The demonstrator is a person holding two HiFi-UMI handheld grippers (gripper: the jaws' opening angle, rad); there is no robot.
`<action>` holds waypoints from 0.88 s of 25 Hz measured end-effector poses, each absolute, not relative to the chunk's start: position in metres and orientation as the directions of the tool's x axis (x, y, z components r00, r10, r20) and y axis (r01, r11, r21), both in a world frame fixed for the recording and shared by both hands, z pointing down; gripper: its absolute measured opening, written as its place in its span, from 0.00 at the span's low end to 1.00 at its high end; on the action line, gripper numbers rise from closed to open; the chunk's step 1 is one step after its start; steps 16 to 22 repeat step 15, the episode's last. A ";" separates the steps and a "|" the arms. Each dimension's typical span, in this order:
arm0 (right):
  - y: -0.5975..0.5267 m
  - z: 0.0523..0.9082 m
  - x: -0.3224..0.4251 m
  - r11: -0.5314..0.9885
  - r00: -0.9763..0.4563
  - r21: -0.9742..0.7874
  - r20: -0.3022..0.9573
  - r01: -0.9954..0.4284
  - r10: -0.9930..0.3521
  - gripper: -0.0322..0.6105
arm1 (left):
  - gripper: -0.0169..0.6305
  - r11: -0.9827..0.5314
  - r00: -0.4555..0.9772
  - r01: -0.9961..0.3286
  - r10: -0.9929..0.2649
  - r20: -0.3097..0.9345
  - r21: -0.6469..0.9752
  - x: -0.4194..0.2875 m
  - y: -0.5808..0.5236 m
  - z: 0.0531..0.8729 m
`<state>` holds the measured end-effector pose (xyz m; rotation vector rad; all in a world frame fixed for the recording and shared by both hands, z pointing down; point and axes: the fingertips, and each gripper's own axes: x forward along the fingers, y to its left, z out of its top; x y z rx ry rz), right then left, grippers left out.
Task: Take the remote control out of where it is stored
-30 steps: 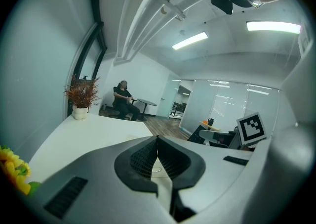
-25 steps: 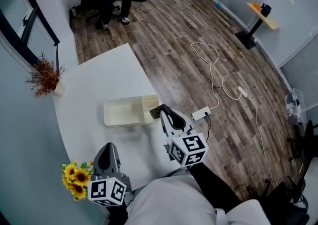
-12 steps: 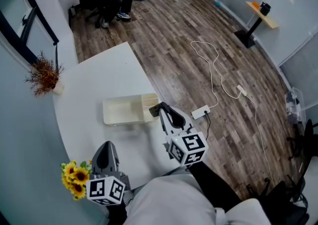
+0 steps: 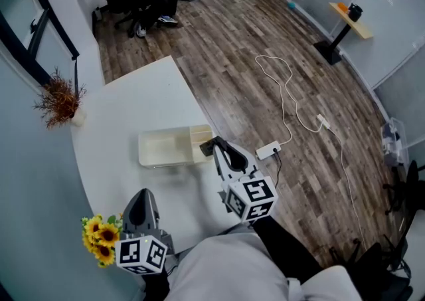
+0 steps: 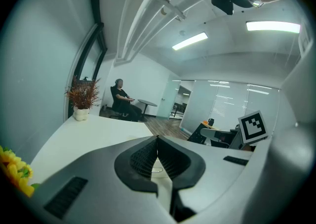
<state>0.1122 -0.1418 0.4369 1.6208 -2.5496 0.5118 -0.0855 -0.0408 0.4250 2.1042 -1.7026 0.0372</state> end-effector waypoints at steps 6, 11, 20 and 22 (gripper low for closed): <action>-0.142 0.437 0.111 0.385 -0.437 -0.234 0.241 -0.893 -0.867 0.16 | 0.04 -0.152 0.244 -0.939 -0.927 0.284 0.310 -0.087 -0.041 0.425; -0.143 0.438 0.110 0.386 -0.438 -0.235 0.241 -0.892 -0.866 0.16 | 0.04 -0.151 0.242 -0.939 -0.928 0.283 0.308 -0.089 -0.041 0.425; -0.143 0.439 0.109 0.387 -0.440 -0.235 0.244 -0.892 -0.864 0.16 | 0.04 -0.153 0.243 -0.940 -0.928 0.281 0.306 -0.089 -0.042 0.425; -0.143 0.439 0.109 0.387 -0.440 -0.235 0.244 -0.892 -0.864 0.16 | 0.04 -0.153 0.243 -0.940 -0.928 0.281 0.306 -0.089 -0.042 0.425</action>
